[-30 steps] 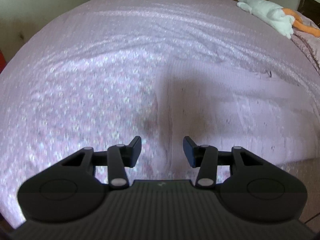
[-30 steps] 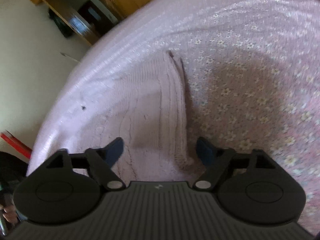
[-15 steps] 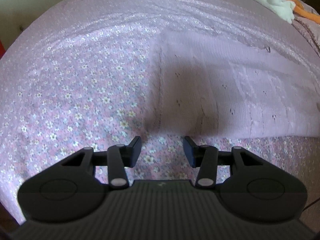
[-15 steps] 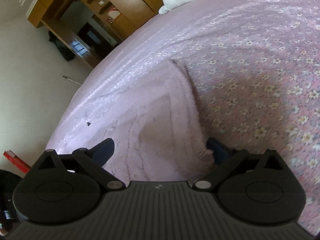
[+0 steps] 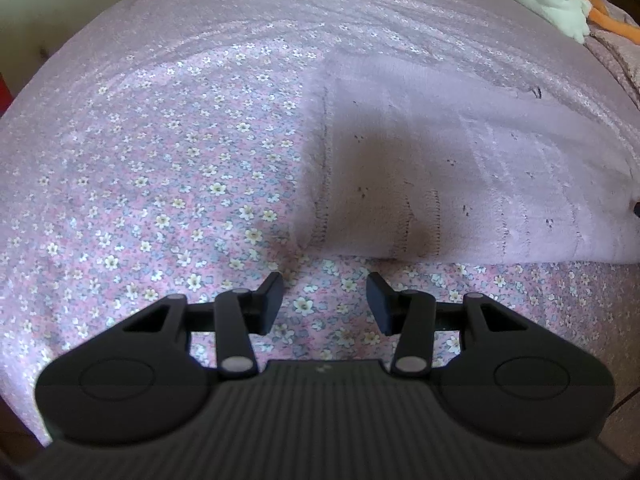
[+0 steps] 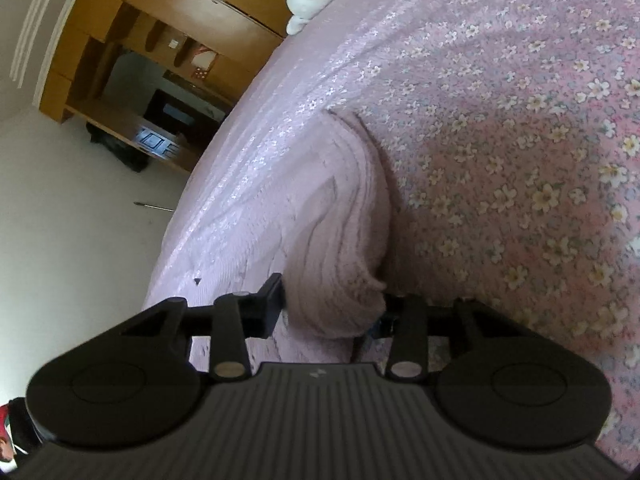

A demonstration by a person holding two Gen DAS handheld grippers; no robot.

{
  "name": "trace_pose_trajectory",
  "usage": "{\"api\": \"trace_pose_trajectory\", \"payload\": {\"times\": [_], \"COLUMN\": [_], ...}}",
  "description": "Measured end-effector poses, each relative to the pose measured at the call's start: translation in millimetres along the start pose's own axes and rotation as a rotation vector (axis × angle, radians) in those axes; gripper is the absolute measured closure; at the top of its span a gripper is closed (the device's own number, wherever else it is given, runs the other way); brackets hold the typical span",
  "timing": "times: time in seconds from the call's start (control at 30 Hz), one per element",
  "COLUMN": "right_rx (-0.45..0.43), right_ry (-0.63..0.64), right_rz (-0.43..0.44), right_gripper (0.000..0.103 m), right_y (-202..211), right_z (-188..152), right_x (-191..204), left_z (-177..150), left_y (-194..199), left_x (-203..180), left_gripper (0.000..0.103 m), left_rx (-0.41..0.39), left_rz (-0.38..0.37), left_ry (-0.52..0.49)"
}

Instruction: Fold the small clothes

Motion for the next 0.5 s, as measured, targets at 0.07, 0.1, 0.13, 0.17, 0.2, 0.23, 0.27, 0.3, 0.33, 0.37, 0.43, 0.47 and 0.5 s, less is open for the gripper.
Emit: {"api": "trace_pose_trajectory", "payload": {"times": [0.07, 0.1, 0.13, 0.17, 0.2, 0.23, 0.27, 0.3, 0.33, 0.37, 0.43, 0.47, 0.5], "right_rx": [0.001, -0.001, -0.007, -0.014, -0.016, -0.020, -0.027, -0.033, -0.038, -0.039, -0.040, -0.042, -0.042], "right_ry": [0.003, 0.007, 0.007, 0.012, 0.035, 0.072, 0.127, 0.167, 0.195, 0.209, 0.229, 0.244, 0.258], "right_rz": [-0.012, -0.023, -0.035, -0.052, -0.072, -0.087, -0.100, -0.101, -0.095, -0.085, -0.062, -0.050, -0.043], "right_gripper": [0.055, 0.055, 0.055, 0.055, 0.056, 0.062, 0.066, 0.068, 0.071, 0.071, 0.072, 0.072, 0.072], "right_y": [-3.5, -5.7, -7.3, -7.9, -9.4, -10.4, -10.7, -11.0, -9.8, -9.0, -7.9, -8.0, -7.4], "right_z": [2.4, 3.2, 4.9, 4.7, 3.7, 3.3, 2.1, 1.3, 1.0, 1.5, 4.5, 6.8, 8.7], "right_x": [1.1, 2.7, 3.1, 5.1, 9.1, 13.3, 20.3, 25.9, 31.6, 36.7, 46.8, 53.5, 59.0], "left_z": [1.3, 2.0, 3.2, 4.3, 5.2, 7.1, 9.5, 12.8, 15.1, 17.4, 20.8, 22.3, 24.0], "left_y": [0.1, -0.5, -1.8, -3.5, -5.0, -6.2, -6.4, -5.9, -5.4, -4.1, -1.0, 0.5, 2.0], "left_x": [4.1, 6.2, 7.5, 8.9, 11.2, 14.0, 16.8, 19.7, 22.4, 24.5, 27.4, 28.8, 30.6], "left_gripper": [0.055, 0.055, 0.055, 0.055, 0.055, 0.055, 0.055, 0.055, 0.055, 0.055, 0.055, 0.055, 0.055], "left_rx": [0.002, 0.006, 0.015, 0.027, 0.040, 0.050, 0.052, 0.049, 0.045, 0.041, 0.033, 0.028, 0.021], "left_rz": [-0.002, -0.006, -0.013, -0.019, -0.019, -0.012, -0.005, 0.001, 0.003, 0.006, 0.008, 0.009, 0.009], "left_ry": [0.008, 0.011, 0.012, 0.010, 0.007, 0.006, 0.005, 0.003, 0.002, 0.000, -0.011, -0.018, -0.025]}}
Point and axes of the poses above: each gripper's, at about its wrist camera, not at the fingertips, and y roughly against the way its jaws point, x to its left, z to its top, the point moved 5 cm from there along -y, roughly the way its jaws point, and after that the axes turned 15 degrees about -x, right-handed, at the moved point
